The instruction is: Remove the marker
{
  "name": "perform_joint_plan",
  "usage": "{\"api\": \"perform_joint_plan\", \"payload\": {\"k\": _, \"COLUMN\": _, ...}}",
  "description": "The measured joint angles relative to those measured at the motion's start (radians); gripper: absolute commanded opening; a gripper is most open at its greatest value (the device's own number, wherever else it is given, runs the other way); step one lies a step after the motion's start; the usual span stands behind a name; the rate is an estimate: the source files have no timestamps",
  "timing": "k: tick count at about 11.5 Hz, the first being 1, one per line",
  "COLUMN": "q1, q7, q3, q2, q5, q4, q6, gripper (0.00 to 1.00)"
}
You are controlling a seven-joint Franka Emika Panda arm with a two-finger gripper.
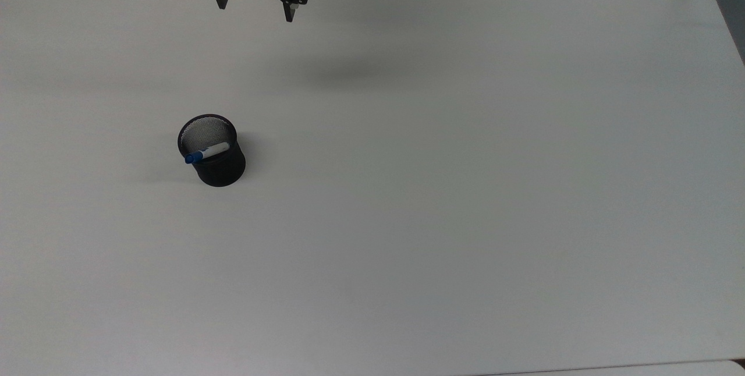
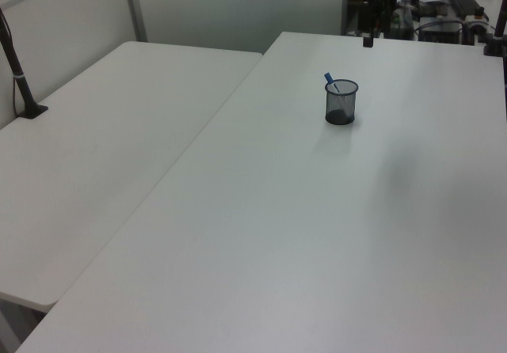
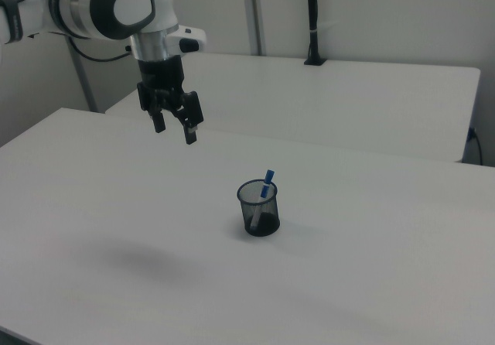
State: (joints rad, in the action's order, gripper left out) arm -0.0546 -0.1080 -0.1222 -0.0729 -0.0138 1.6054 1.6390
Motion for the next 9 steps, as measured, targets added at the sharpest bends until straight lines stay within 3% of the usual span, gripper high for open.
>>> {"api": "perform_joint_plan", "payload": {"k": 9, "q1": -0.002, "q7": 0.030, "q3": 0.000, "q2": -0.010, "q5": 0.000, "q4": 0.002, "q6": 0.000, "gripper": 1.00}}
